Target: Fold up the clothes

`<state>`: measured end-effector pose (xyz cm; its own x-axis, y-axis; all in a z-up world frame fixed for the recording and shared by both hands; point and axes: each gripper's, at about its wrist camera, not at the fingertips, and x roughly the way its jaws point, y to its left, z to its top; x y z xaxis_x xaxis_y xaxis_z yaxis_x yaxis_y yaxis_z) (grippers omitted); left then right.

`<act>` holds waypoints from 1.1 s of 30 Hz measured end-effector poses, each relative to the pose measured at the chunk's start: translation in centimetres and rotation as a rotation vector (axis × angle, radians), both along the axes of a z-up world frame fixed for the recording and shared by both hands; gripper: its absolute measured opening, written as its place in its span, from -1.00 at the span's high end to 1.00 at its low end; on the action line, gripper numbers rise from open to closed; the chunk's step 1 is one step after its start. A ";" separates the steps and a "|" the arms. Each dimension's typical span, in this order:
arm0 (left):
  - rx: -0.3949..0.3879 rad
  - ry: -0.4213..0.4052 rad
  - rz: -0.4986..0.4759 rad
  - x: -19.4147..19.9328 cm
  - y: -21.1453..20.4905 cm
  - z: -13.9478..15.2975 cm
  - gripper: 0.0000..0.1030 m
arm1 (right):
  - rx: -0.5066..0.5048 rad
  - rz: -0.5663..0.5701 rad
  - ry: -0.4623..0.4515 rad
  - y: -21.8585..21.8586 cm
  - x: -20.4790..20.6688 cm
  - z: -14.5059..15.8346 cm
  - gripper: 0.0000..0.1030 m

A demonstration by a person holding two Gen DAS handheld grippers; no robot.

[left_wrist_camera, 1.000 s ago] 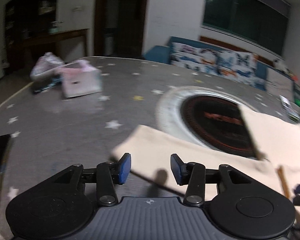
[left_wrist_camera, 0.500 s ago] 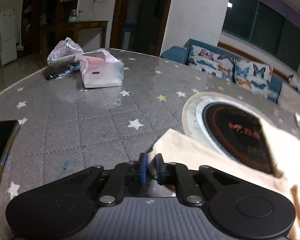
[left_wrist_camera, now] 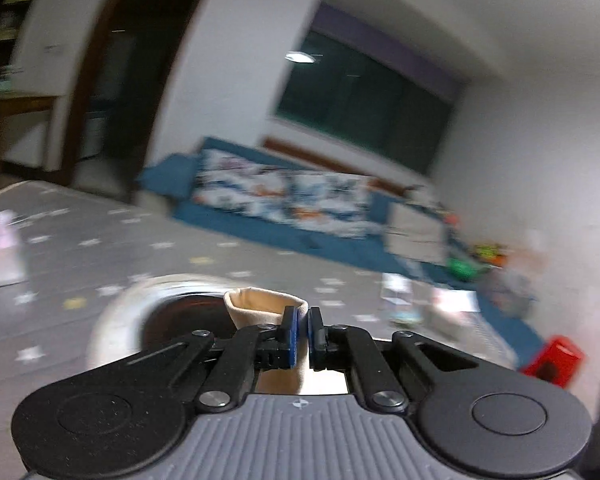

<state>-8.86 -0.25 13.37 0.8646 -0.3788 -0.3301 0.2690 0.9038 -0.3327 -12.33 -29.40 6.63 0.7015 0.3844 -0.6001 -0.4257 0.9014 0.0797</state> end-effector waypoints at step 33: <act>0.181 0.226 -0.199 0.4 -5.6 -9.6 0.43 | 0.090 -0.206 0.077 -6.0 1.0 -3.2 0.58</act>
<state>-8.42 -5.90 3.78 0.6768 -0.4509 -0.5819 0.3840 0.8906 -0.2435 -11.37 -35.42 3.48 0.7243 0.2923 -0.6245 -0.2232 0.9563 0.1887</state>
